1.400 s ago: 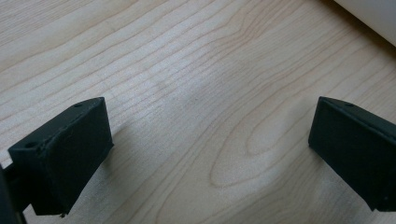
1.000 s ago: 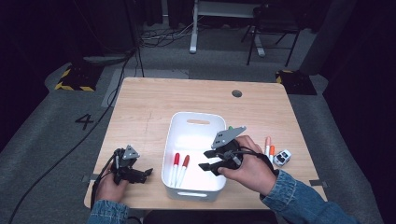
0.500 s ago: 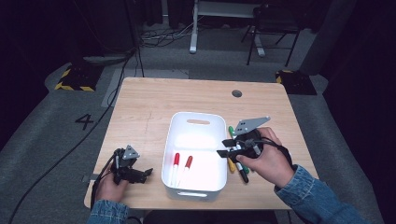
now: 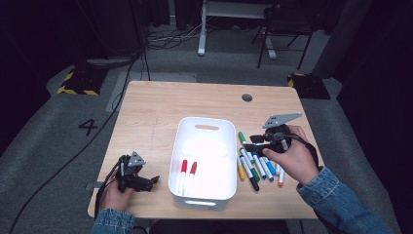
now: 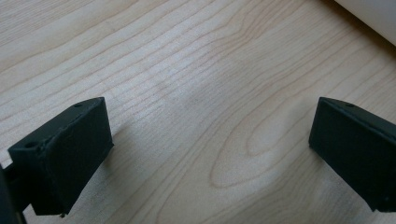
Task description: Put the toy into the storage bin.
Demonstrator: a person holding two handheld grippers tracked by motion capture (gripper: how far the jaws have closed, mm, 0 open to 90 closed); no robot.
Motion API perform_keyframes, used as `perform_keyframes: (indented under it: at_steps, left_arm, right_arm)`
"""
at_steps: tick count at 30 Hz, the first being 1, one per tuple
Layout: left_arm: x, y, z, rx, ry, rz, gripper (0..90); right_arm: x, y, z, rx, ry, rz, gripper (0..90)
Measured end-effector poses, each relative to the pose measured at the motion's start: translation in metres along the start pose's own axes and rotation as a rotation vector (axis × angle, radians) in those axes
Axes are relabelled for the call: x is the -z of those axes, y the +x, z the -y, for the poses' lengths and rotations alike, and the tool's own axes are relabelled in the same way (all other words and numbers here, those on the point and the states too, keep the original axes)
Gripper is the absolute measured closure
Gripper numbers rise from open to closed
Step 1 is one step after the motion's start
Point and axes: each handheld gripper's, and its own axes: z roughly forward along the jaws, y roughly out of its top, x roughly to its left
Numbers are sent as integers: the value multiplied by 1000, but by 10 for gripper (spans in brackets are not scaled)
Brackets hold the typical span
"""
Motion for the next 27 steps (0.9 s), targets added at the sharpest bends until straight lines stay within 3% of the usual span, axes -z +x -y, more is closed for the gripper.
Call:
perform_keyframes:
  at_steps: [9, 17, 27]
  left_arm:
    - [0, 0, 0, 0, 0, 0, 0]
    - [0, 0, 0, -2, 0, -1, 0]
    - [0, 0, 0, 1, 0, 0, 0]
  right_arm:
    - [-1, -33, 10, -53, 7, 54, 580]
    - [-18, -57, 29, -112, 72, 95, 624]
    - [-42, -78, 53, -149, 148, 146, 644]
